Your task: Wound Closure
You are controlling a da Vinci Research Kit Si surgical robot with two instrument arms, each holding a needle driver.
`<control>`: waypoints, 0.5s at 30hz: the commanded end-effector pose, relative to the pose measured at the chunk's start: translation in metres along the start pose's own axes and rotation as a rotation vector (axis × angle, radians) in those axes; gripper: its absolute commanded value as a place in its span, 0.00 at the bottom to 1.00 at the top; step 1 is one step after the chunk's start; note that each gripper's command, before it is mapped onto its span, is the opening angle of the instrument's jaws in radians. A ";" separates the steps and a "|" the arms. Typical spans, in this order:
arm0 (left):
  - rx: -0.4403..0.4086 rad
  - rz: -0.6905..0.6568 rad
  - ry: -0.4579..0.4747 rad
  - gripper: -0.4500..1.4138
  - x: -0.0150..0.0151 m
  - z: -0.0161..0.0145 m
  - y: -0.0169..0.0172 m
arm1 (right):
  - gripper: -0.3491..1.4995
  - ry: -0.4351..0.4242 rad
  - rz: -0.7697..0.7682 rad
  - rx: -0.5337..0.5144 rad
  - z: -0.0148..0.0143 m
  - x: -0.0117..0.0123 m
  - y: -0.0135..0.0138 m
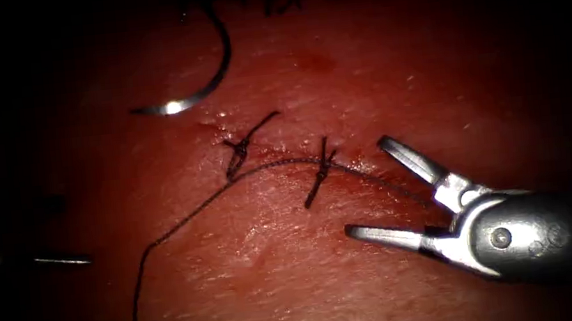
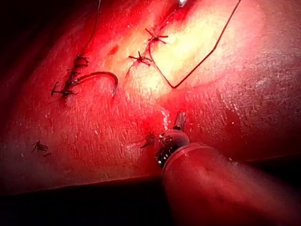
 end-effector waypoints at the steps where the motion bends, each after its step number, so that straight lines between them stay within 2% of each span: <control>1: -0.015 0.002 -0.008 0.57 -0.0007 0.0009 0.0005 | 0.81 0.001 0.001 0.001 0.0006 -0.0004 -0.0006; 6: -0.044 -0.015 -0.019 0.60 -0.0017 -0.0002 0.0020 | 0.81 -0.001 0.006 0.003 0.0005 -0.0003 -0.0008; 10: -0.066 -0.064 -0.032 0.59 -0.0009 -0.0017 0.0031 | 0.81 -0.001 0.012 0.003 0.0005 -0.0003 -0.0008; 15: -0.093 -0.065 -0.032 0.59 -0.0002 -0.0024 0.0047 | 0.81 -0.003 0.018 0.004 0.0005 -0.0003 -0.0009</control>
